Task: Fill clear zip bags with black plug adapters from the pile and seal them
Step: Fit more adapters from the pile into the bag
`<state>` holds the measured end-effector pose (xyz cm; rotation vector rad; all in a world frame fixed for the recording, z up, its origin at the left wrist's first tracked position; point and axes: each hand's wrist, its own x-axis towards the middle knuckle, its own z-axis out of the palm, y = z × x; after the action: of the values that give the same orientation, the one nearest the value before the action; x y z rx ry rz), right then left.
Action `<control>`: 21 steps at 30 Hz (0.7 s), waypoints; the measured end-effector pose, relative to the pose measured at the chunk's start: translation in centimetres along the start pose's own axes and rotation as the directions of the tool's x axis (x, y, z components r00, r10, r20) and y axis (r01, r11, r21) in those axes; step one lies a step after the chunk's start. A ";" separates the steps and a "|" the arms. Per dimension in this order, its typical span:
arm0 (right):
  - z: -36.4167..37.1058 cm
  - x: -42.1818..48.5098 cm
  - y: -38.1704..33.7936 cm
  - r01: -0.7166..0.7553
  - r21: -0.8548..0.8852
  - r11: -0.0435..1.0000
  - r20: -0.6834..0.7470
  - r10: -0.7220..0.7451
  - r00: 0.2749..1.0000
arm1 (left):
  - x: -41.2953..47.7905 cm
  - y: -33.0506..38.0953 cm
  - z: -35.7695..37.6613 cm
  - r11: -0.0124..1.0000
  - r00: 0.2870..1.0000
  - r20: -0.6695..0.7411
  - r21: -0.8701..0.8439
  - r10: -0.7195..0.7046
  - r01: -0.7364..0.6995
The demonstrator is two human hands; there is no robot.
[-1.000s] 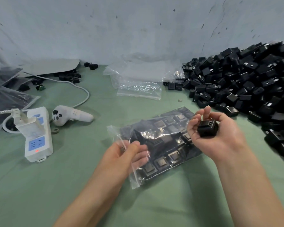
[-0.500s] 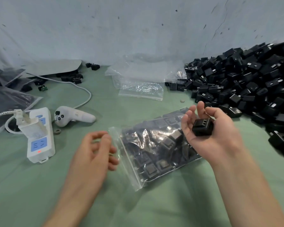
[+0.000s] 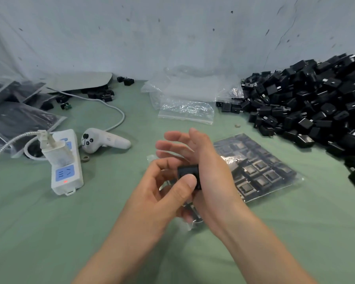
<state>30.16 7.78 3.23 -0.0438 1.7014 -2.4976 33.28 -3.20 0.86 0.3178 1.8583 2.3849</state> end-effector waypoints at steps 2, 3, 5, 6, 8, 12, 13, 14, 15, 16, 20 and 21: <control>-0.2 0.0 -0.1 0.075 -0.117 0.990 -0.044 -0.081 0.996 | 0.0 0.0 -1.3 0.999 0.996 -0.094 0.043 -0.002 0.006; -0.8 0.1 -0.3 0.142 -0.192 0.971 -0.085 -0.161 0.983 | 0.0 -0.2 -2.4 0.994 0.981 -0.190 0.103 -0.022 0.042; -2.9 0.7 -1.2 0.250 -0.333 0.909 -0.163 -0.316 0.935 | 0.1 -0.8 -4.6 0.954 0.900 -0.429 0.234 -0.073 0.189; -4.2 1.0 -1.7 0.262 -0.380 0.887 -0.213 -0.360 0.909 | 0.3 -1.1 -5.3 0.926 0.854 -0.510 0.268 -0.098 0.266; -7.1 1.6 -2.5 0.227 -0.450 0.864 -0.325 -0.395 0.859 | 0.7 -1.7 -5.5 0.892 0.834 -0.534 0.298 -0.140 0.340; -10.9 1.9 -2.0 0.089 -0.626 0.774 -0.450 -0.453 0.770 | 1.6 -2.5 -3.1 0.898 0.909 -0.380 0.319 -0.172 0.303; -11.2 2.0 -1.7 0.061 -0.673 0.737 -0.449 -0.472 0.759 | 1.9 -2.6 -2.3 0.907 0.918 -0.348 0.297 -0.188 0.298; -11.4 2.0 -1.4 0.040 -0.717 0.696 -0.435 -0.491 0.755 | 2.1 -2.8 -1.6 0.915 0.924 -0.324 0.272 -0.203 0.297; -11.4 2.0 -1.1 0.030 -0.758 0.651 -0.407 -0.508 0.759 | 2.3 -2.7 -0.9 0.930 0.923 -0.311 0.214 -0.225 0.299; -11.3 2.1 -0.8 0.029 -0.797 0.603 -0.369 -0.525 0.767 | 2.4 -2.6 -0.4 0.944 0.919 -0.301 0.130 -0.253 0.303; -10.6 2.2 -0.3 0.055 -0.874 0.482 -0.256 -0.554 0.792 | 2.5 -2.0 -0.6 0.937 0.899 -0.303 0.045 -0.317 0.346; -10.6 2.2 -0.2 0.057 -0.879 0.473 -0.245 -0.552 0.797 | 2.4 -1.9 -1.0 0.932 0.897 -0.314 0.085 -0.311 0.353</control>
<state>26.96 17.36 -0.58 0.2587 3.2851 -1.5952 30.61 -3.15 -1.00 -0.3477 2.0082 2.1632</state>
